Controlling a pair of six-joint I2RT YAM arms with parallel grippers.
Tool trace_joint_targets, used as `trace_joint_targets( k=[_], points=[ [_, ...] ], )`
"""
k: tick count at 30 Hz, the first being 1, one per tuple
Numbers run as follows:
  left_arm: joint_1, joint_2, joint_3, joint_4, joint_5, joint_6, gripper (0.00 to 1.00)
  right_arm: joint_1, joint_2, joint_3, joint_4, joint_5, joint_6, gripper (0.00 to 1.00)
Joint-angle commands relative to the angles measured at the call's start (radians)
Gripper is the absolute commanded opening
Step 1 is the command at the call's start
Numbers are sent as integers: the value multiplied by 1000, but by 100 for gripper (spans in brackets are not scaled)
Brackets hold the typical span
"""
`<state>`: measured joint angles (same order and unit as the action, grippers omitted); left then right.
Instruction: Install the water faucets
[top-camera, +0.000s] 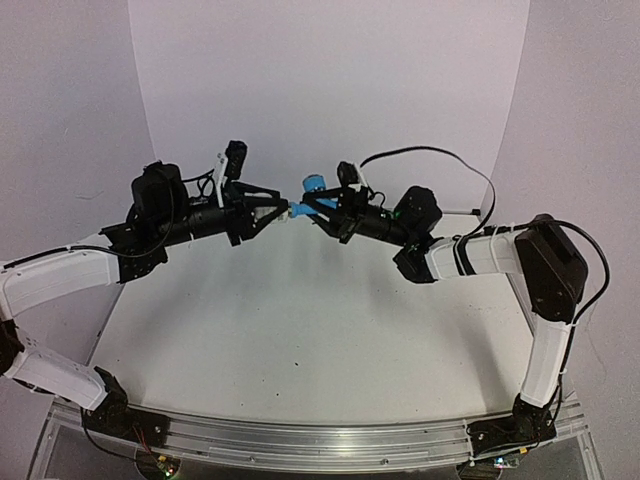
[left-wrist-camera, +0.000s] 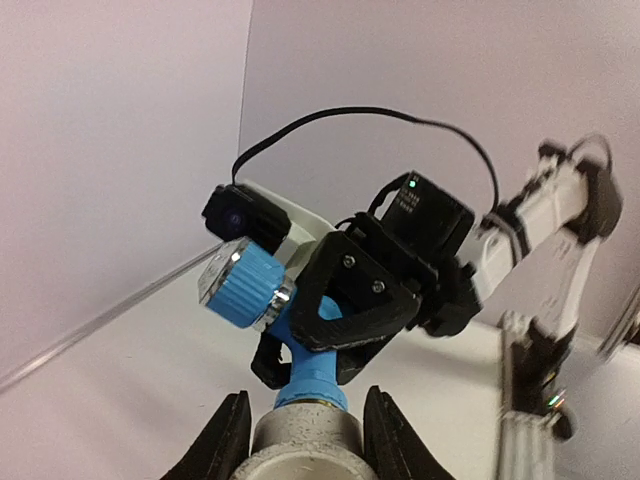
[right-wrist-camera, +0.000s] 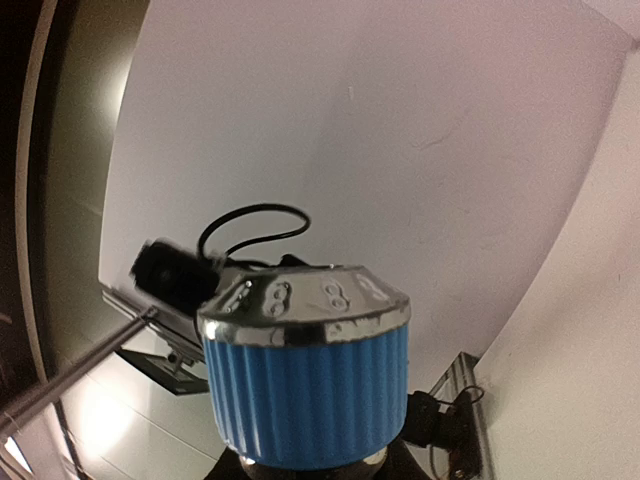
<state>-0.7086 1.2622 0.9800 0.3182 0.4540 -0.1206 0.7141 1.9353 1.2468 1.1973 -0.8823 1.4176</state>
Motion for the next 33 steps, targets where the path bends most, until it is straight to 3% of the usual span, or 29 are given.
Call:
trace_joint_targets(
  k=[1, 4, 8, 9, 12, 15, 18, 20, 24, 26, 28, 31, 33],
  points=[
    [-19, -11, 73, -109, -306, 663, 0, 30, -8, -129, 98, 110, 345, 0],
    [-30, -26, 82, -138, -315, 720, 0, 34, -34, -186, 114, 202, 403, 0],
    [-32, -75, 59, -173, -229, 578, 2, 35, -44, -162, 132, 244, 388, 0],
    [-32, -84, 64, -194, -234, 501, 13, 33, -44, -143, 133, 237, 357, 0],
    [-31, -117, 67, -274, -175, 274, 63, 14, -35, -85, 140, 177, 212, 0],
    [-31, -173, 29, -322, -50, 67, 96, -25, -9, -35, 148, 96, 61, 0],
    [-31, -253, 2, -416, -32, -56, 100, -66, 19, 7, 190, 2, -88, 0],
    [-31, -319, -20, -432, -100, -176, 100, -75, 19, 30, 198, -90, -213, 0],
    [-19, -365, -49, -428, -219, -517, 100, -75, -41, 1, 197, -255, -496, 0],
    [7, -335, -52, -399, -125, -688, 100, -76, -81, -28, 149, -294, -634, 0],
    [44, -267, -64, -318, 84, -816, 100, -76, -105, -32, 104, -313, -735, 0],
    [68, -176, -131, -42, 302, -1046, 100, -76, -101, -14, 96, -311, -790, 0],
    [68, -136, -172, 141, 357, -1159, 100, -75, -87, 6, 102, -307, -792, 0]
  ],
)
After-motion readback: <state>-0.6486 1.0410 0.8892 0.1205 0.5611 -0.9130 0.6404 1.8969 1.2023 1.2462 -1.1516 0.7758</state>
